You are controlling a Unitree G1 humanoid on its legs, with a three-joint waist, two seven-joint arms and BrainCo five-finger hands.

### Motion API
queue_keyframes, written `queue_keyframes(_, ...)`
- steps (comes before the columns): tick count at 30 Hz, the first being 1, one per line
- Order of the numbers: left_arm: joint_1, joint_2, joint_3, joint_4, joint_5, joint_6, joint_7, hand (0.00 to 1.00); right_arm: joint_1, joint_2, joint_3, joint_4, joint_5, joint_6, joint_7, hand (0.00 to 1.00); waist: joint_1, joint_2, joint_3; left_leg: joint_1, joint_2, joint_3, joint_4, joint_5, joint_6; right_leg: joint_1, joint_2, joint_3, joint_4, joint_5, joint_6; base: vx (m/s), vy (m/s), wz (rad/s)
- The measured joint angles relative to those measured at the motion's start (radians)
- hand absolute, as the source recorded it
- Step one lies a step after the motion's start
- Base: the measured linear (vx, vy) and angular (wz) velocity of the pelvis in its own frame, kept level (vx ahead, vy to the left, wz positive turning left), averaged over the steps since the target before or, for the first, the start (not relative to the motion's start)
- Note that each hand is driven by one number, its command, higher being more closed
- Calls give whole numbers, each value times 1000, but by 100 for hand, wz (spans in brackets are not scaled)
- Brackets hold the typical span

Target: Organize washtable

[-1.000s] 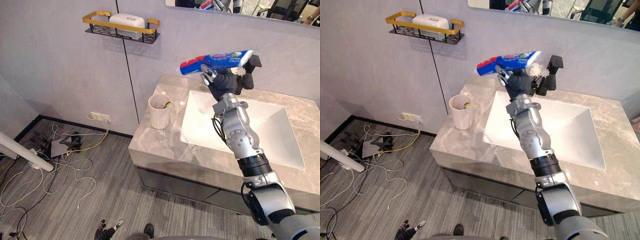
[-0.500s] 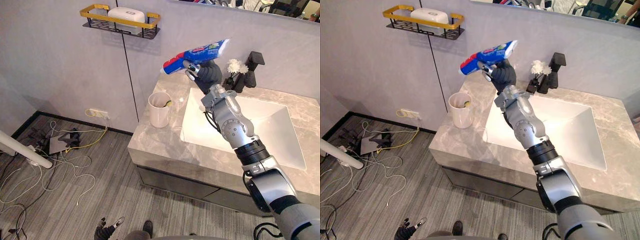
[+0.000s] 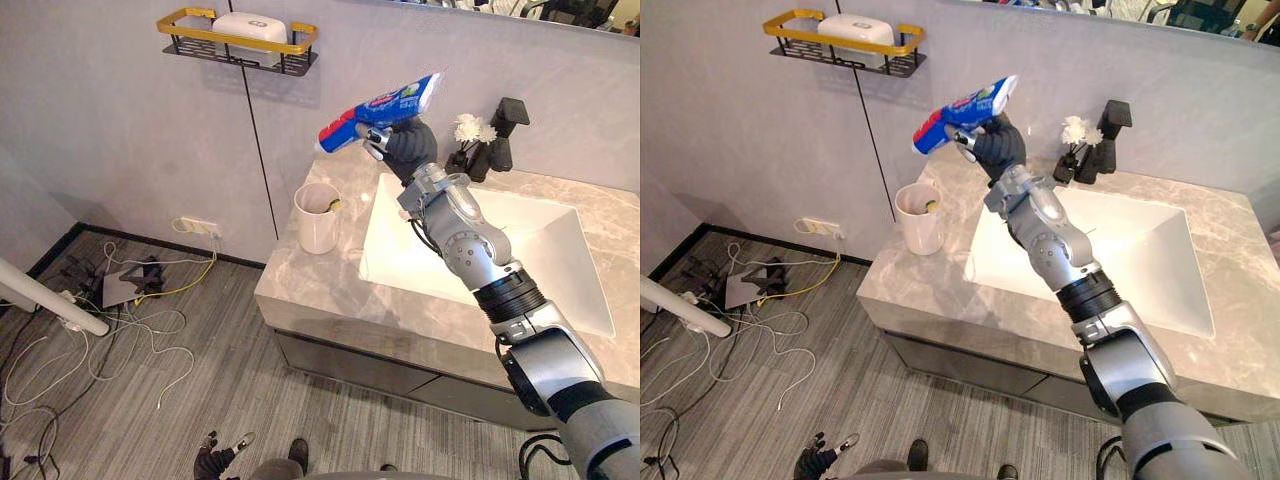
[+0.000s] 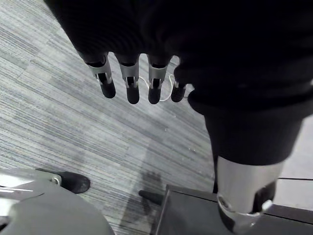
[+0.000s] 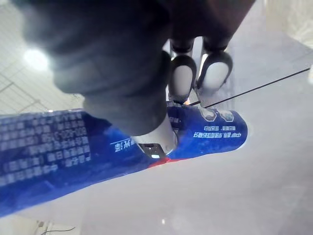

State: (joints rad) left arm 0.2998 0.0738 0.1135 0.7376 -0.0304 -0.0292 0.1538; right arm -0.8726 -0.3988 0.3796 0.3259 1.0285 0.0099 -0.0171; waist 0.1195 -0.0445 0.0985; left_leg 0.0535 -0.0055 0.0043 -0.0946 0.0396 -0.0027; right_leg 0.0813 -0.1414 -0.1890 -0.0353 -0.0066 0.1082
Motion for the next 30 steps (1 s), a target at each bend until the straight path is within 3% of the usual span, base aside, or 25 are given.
queue_keyframes(21,0,12,-35,29,0,4,0,0,94,59,23,87,-11,38,-2,100,3,23,27,6,-10,0,0,0,0,1,-2,1,0,0,0,-1,-1,0)
queue_keyframes(30,6,20,-43,36,-7,4,-1,0,97,78,24,108,-22,39,-2,100,4,20,42,8,-10,1,0,0,0,1,-2,2,1,0,0,0,0,0)
